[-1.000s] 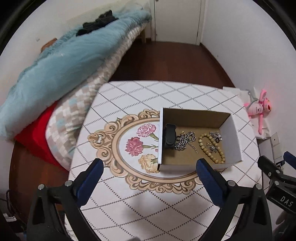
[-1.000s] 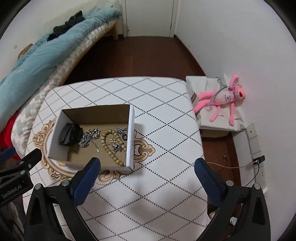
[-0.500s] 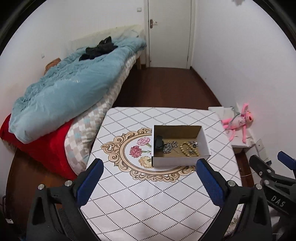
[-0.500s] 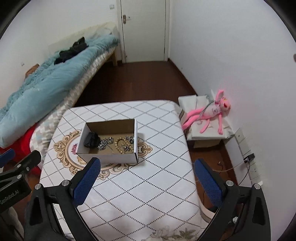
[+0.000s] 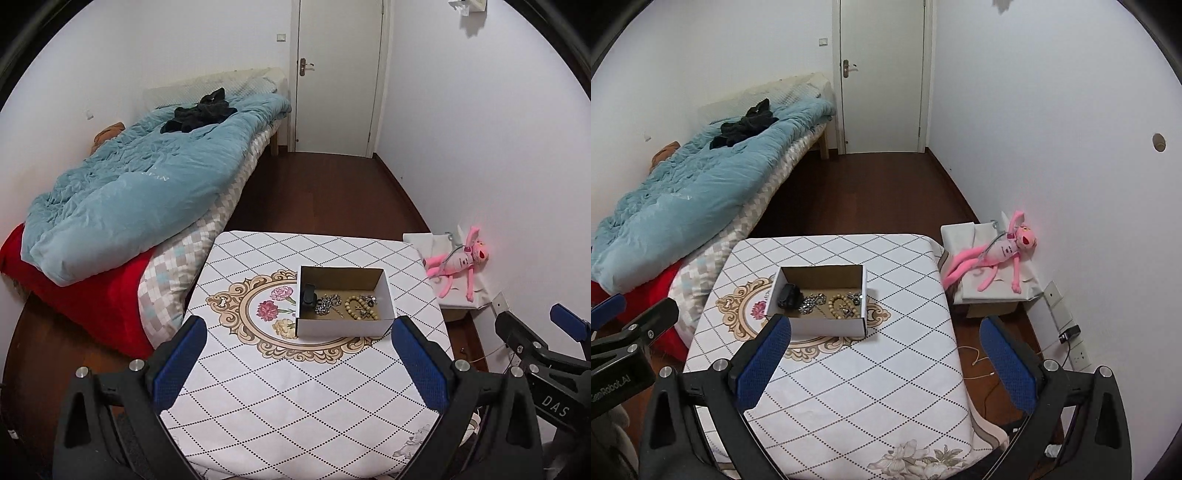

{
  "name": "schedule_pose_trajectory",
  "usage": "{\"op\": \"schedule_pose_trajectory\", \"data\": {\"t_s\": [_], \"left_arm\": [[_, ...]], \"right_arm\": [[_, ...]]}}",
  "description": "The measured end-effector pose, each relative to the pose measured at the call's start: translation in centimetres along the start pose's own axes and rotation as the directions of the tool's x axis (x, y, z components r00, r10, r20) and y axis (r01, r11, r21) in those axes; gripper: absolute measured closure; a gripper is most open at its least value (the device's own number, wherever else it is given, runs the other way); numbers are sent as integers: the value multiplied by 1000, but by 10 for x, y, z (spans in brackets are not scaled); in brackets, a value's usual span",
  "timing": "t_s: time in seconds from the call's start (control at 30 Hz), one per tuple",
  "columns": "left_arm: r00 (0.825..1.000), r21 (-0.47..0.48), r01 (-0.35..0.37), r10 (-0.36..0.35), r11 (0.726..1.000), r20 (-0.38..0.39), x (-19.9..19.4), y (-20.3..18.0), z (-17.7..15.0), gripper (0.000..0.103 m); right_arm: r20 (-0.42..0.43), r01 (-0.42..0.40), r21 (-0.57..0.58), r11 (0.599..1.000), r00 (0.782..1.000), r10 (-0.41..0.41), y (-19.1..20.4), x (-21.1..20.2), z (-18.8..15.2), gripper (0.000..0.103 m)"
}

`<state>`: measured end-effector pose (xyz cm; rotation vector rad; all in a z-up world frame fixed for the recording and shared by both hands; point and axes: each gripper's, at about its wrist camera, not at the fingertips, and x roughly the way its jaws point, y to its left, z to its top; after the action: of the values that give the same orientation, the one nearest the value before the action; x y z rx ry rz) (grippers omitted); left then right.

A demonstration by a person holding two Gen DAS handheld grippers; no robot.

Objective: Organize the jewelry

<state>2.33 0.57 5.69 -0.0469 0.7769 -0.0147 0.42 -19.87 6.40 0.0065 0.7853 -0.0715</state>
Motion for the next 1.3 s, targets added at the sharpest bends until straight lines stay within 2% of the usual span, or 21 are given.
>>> {"op": "schedule_pose_trajectory", "data": {"t_s": [0.2, 0.43, 0.9, 1.0, 1.3], "left_arm": [[1000, 8, 7, -7, 1000, -10, -1, 0, 1, 1], [998, 11, 9, -8, 1000, -62, 19, -5, 6, 1], [977, 25, -7, 12, 1000, -214, 87, -9, 23, 1], [973, 18, -12, 16, 1000, -232, 97, -9, 27, 1], [963, 17, -34, 37, 999, -268, 118, -6, 38, 1]], "right_arm": [[2, -12, 6, 1000, 1000, 12, 0, -6, 3, 0], [-19, -15, 10, 1000, 1000, 15, 1, 3, 7, 0], [-99, -2, 3, 1000, 995, 2, 6, 71, 38, 0], [-138, -21, 1, 1000, 990, 21, 9, 88, 43, 0], [-221, -18, -29, 999, 975, 11, 17, 126, 52, 0]]}}
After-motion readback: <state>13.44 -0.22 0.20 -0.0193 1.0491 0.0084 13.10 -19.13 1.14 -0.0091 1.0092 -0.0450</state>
